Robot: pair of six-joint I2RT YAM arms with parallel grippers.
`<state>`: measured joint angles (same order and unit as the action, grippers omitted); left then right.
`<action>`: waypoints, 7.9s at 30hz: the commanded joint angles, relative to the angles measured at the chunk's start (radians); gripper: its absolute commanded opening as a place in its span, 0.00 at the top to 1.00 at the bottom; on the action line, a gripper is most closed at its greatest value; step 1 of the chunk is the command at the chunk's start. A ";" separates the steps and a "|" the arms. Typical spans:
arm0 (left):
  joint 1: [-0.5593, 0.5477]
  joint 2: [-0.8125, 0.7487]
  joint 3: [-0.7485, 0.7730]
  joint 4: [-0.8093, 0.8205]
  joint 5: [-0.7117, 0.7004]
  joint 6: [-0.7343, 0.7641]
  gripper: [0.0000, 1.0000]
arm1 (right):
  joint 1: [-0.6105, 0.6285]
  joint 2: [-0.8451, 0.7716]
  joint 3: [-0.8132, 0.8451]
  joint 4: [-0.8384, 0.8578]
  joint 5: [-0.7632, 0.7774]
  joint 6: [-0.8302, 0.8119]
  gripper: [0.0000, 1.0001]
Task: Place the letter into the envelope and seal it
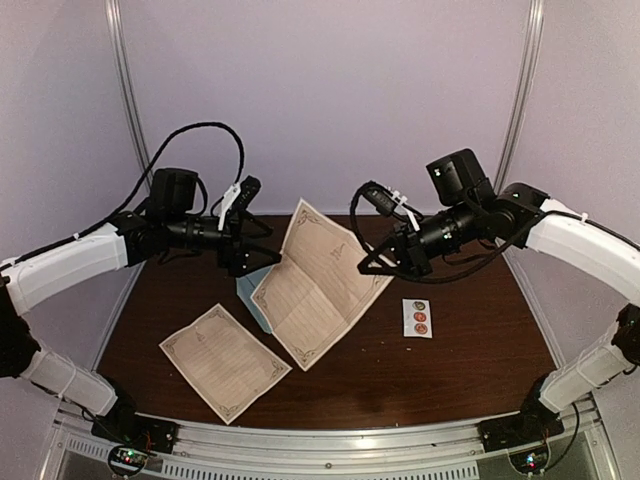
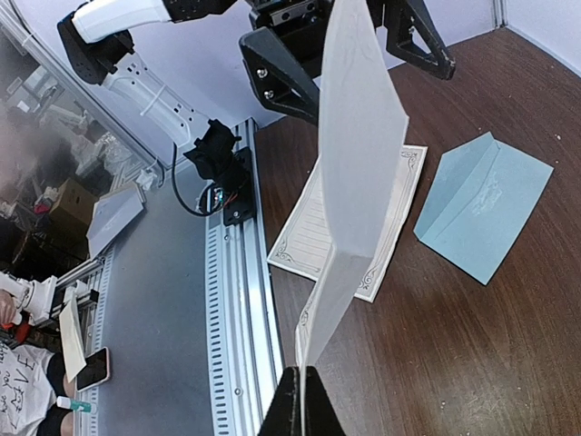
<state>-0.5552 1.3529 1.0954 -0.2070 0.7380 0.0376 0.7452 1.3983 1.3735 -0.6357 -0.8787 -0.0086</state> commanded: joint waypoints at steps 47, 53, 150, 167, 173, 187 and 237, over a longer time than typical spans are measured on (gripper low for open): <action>-0.040 -0.033 -0.023 0.043 0.060 0.035 1.00 | -0.165 -0.172 -0.071 0.344 0.107 0.223 0.25; -0.040 -0.021 -0.019 0.035 0.086 0.035 1.00 | -0.191 -0.161 -0.127 0.566 -0.010 0.341 0.08; -0.029 0.067 0.004 0.035 0.401 -0.047 0.80 | 0.166 0.271 0.165 0.047 0.032 -0.071 1.00; -0.024 -0.089 -0.058 0.194 0.310 -0.088 1.00 | 0.061 0.074 -0.051 0.408 -0.038 0.116 0.51; -0.005 -0.164 -0.111 0.325 0.306 -0.157 1.00 | 0.027 -0.007 -0.201 0.714 -0.118 0.300 0.44; 0.023 -0.222 -0.204 0.533 0.243 -0.299 1.00 | 0.040 -0.054 -0.400 1.190 -0.096 0.598 0.44; -0.004 -0.238 -0.241 0.445 -0.135 -0.238 0.22 | 0.015 -0.024 -0.435 0.977 0.272 0.515 1.00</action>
<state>-0.5335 1.0855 0.8494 0.2096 0.6170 -0.2089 0.7635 1.3869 0.9436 0.3950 -0.6628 0.5304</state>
